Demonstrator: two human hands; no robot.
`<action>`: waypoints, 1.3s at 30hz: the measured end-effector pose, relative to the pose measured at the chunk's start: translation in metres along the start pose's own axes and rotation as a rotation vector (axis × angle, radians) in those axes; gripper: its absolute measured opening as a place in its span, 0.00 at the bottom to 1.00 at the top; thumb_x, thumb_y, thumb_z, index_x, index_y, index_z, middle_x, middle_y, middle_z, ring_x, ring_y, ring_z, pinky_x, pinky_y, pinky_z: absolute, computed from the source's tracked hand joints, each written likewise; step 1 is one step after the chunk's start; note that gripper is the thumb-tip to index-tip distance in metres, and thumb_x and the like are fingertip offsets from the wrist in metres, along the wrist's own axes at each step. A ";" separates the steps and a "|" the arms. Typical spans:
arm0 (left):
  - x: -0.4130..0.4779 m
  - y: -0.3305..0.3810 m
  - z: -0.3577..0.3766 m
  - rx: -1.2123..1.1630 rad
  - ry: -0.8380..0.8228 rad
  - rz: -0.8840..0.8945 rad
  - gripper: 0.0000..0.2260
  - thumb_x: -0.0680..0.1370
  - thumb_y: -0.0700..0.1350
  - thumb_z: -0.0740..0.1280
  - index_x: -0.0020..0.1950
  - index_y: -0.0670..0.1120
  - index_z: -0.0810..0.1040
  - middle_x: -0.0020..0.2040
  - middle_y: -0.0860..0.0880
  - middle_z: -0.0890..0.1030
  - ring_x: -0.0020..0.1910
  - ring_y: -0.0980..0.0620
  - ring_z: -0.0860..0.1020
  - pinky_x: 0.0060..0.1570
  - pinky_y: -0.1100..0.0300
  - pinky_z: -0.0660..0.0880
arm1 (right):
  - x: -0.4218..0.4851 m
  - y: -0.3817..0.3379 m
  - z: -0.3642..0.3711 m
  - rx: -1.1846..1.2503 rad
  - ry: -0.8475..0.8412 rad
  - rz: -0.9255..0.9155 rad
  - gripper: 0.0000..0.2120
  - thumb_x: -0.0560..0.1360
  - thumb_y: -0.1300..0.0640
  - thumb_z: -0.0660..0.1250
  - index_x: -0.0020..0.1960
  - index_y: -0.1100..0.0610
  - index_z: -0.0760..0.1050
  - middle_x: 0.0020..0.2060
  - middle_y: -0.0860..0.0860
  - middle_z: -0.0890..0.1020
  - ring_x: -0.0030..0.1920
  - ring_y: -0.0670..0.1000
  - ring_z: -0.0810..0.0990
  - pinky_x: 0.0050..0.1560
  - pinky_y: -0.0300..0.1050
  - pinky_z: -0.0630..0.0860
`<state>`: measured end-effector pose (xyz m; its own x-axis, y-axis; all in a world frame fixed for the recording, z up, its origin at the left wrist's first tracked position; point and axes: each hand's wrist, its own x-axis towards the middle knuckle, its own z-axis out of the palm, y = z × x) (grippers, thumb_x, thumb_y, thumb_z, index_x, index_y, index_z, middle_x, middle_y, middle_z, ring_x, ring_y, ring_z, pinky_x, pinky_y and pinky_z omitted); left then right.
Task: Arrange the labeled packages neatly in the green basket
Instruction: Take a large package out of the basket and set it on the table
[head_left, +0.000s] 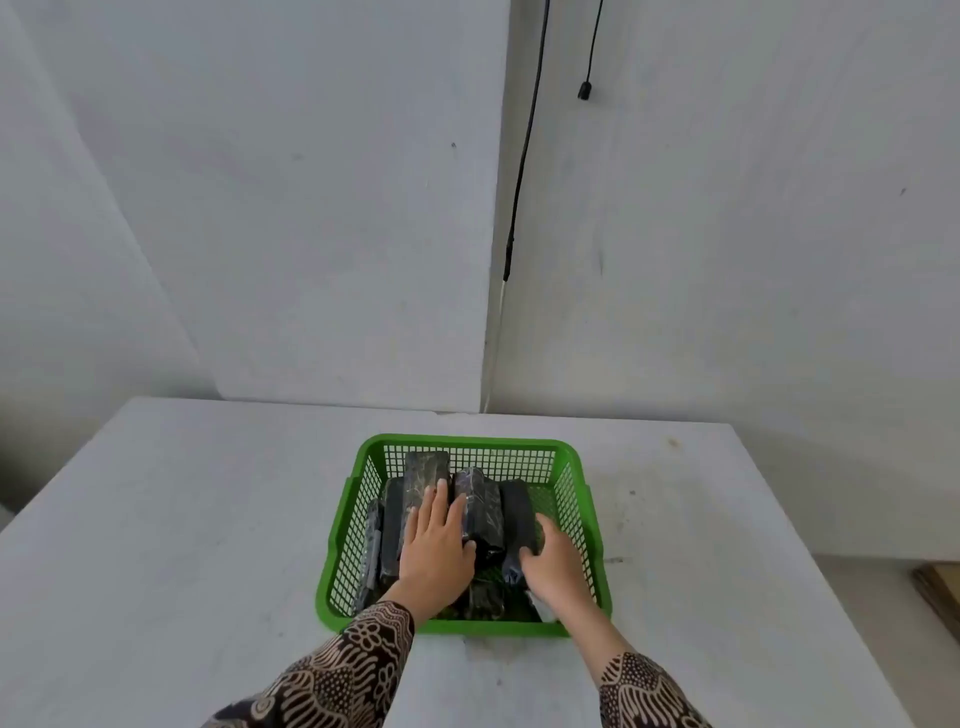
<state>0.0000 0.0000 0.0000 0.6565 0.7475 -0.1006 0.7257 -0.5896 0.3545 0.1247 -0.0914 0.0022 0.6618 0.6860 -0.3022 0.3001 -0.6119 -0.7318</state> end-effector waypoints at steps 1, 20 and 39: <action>-0.002 -0.002 0.003 0.016 -0.006 -0.015 0.27 0.80 0.51 0.54 0.77 0.49 0.48 0.79 0.46 0.43 0.77 0.47 0.40 0.75 0.51 0.41 | -0.001 0.000 0.002 -0.017 -0.010 0.013 0.27 0.77 0.61 0.63 0.74 0.55 0.59 0.71 0.56 0.67 0.68 0.55 0.70 0.53 0.37 0.73; -0.017 -0.028 0.018 -0.184 0.284 -0.028 0.16 0.77 0.48 0.66 0.65 0.50 0.73 0.74 0.45 0.62 0.73 0.42 0.59 0.70 0.45 0.59 | 0.001 0.018 0.021 -0.310 0.051 -0.064 0.23 0.77 0.58 0.62 0.71 0.55 0.64 0.68 0.54 0.69 0.68 0.55 0.64 0.69 0.46 0.64; -0.019 -0.036 -0.006 -0.849 0.375 -0.212 0.15 0.78 0.40 0.61 0.59 0.58 0.68 0.59 0.44 0.68 0.51 0.47 0.73 0.53 0.48 0.76 | -0.008 0.001 0.036 -0.101 -0.161 -0.360 0.28 0.78 0.61 0.61 0.74 0.45 0.58 0.73 0.47 0.62 0.73 0.48 0.59 0.70 0.43 0.63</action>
<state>-0.0399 0.0093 -0.0055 0.3130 0.9497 0.0123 0.3334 -0.1220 0.9349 0.0948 -0.0830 -0.0183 0.3883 0.9115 -0.1357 0.5644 -0.3516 -0.7468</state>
